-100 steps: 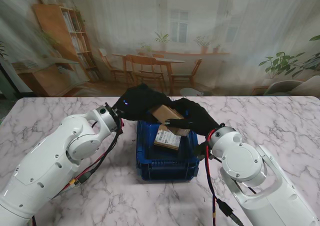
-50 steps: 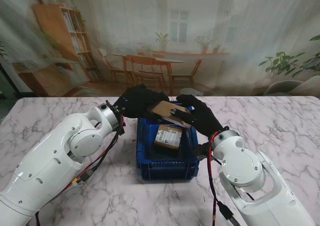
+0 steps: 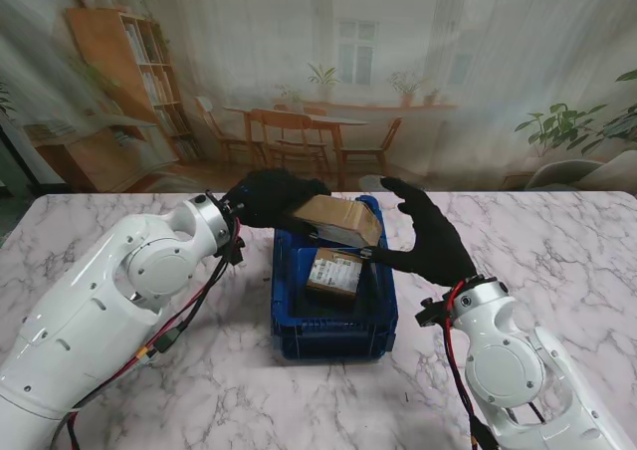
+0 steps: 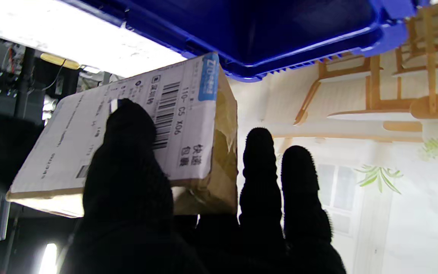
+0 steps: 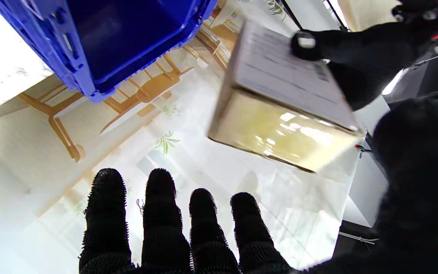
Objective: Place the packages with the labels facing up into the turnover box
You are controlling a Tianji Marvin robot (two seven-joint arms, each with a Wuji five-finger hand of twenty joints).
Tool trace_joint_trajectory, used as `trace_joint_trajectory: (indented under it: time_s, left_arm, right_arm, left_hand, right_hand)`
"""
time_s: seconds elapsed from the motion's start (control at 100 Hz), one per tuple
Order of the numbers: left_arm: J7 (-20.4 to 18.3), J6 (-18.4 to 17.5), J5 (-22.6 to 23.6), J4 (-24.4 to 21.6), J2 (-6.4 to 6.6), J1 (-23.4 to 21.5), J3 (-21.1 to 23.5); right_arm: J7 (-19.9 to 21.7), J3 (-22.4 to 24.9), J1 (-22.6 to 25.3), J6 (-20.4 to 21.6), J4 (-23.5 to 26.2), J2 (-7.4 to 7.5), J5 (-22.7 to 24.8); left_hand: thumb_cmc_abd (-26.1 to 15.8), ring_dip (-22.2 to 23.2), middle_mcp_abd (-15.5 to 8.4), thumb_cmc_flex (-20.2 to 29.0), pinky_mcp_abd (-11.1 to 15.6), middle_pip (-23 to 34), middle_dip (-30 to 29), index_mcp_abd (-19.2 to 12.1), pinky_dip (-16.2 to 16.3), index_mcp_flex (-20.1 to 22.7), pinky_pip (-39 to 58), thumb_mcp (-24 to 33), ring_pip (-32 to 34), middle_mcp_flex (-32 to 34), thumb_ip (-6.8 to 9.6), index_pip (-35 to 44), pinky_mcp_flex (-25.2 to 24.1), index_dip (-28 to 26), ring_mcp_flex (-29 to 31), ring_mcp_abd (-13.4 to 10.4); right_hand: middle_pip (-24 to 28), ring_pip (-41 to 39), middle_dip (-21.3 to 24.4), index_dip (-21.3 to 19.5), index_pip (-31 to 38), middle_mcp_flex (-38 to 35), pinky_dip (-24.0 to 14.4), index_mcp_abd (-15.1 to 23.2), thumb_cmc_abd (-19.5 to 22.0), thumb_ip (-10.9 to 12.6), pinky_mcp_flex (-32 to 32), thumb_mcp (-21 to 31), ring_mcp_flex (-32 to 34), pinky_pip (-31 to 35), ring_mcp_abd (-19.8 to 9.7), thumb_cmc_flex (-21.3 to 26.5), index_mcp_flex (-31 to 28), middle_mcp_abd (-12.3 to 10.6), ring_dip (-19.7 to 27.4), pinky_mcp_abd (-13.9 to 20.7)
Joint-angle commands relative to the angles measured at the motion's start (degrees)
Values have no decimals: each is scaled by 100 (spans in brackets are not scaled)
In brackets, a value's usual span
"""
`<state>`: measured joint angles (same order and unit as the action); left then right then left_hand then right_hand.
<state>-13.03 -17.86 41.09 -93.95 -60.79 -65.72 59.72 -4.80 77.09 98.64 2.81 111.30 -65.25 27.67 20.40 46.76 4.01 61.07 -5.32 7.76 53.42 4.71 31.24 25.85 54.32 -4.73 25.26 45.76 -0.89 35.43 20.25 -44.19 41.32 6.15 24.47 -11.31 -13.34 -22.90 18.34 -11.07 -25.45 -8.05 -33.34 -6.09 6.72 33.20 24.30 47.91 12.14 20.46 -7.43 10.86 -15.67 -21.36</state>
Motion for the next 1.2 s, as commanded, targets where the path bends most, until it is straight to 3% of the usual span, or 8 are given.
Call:
trace_joint_trajectory:
  time_s: [0.0, 0.46, 0.58, 0.71, 0.87, 0.9, 0.96, 1.19]
  left_arm:
    - [-145, 45, 62, -230, 31, -92, 56]
    - [-379, 96, -72, -263, 57, -7, -123]
    - [-383, 154, -125, -239, 48, 28, -174]
    - [-391, 169, -146, -236, 46, 43, -197]
    - [-405, 174, -164, -234, 47, 57, -215]
    - [-404, 173, -168, -233, 46, 59, -220]
    - [-396, 165, -171, -228, 44, 63, -230]
    - [-384, 149, -210, -201, 38, 86, -281]
  right_arm:
    - [-17, 5, 49, 3, -105, 22, -5]
    - [-157, -330, -332, -32, -426, 0, 137]
    - [-98, -380, -371, -113, -426, 2, 67]
    - [-57, -411, -401, -189, -446, -2, -22]
    - [-31, -428, -399, -294, -423, -11, -125]
    - [-46, -438, -399, -340, -414, -18, -140]
    - [-61, -448, -404, -379, -413, -22, -139]
    - [-179, -513, -445, -614, -410, -72, -280]
  left_hand:
    - [-704, 33, -390, 1202, -57, 673, 286, -505, 55, 525, 197, 917, 136, 733, 271, 895, 3, -144, 147, 27]
    - [-730, 8, -384, 1192, -74, 625, 264, -503, 29, 570, 205, 915, 126, 761, 252, 835, 18, -71, 174, 31]
    - [-752, 1, -372, 1201, -90, 613, 261, -488, 24, 571, 201, 921, 116, 757, 250, 815, 3, -59, 162, 50]
    - [-762, -3, -369, 1201, -96, 607, 262, -478, 21, 576, 202, 916, 113, 759, 244, 798, 3, -53, 164, 52]
    - [-772, -7, -363, 1204, -101, 601, 264, -475, 19, 583, 205, 913, 110, 759, 240, 781, -3, -49, 160, 57]
    - [-776, -8, -365, 1219, -104, 600, 264, -477, 18, 586, 204, 922, 109, 759, 243, 778, -6, -49, 160, 53]
    - [-776, -10, -375, 1206, -106, 600, 266, -476, 15, 582, 200, 909, 108, 765, 236, 768, -11, -48, 160, 52]
    - [-790, -20, -375, 1196, -106, 583, 256, -474, 11, 585, 194, 895, 97, 754, 227, 742, -18, -54, 156, 52]
  right_hand:
    - [530, 114, -236, -43, -6, 53, 12, 147, -182, -22, 119, -182, 262, -36, -190, 242, 25, -105, 58, 39]
    - [1562, -508, -794, -578, 1168, -520, 81, 182, -279, 36, 308, -122, 608, 488, -255, 859, -457, -153, -170, 31]
    - [2053, -781, -1326, -882, 1682, -1165, 240, 146, -312, -47, 381, 788, 996, 627, -369, 900, -513, -462, -292, -30]
    - [2525, -1020, -1798, -1429, 2640, -1801, 335, 520, -226, -155, 433, 1940, 1328, 707, -478, 771, -686, -753, -436, -94]
    - [2746, -1277, -2055, -1834, 3641, -2496, 382, 1107, 210, -123, 505, 2128, 1772, 773, -576, 1246, -1153, -970, -579, -152]
    - [2705, -1306, -2111, -1447, 3996, -2655, 412, 1254, 243, -446, 502, 1954, 1860, 791, -581, 1484, -1204, -977, -617, -167]
    - [2649, -1348, -2165, -1195, 4328, -2893, 433, 1422, 275, -670, 522, 1800, 2017, 816, -590, 1750, -1270, -977, -646, -180]
    - [2625, -1620, -2296, -955, 5019, -3871, 495, 1864, 257, -687, 676, 1683, 2616, 892, -599, 2273, -1934, -977, -779, -242]
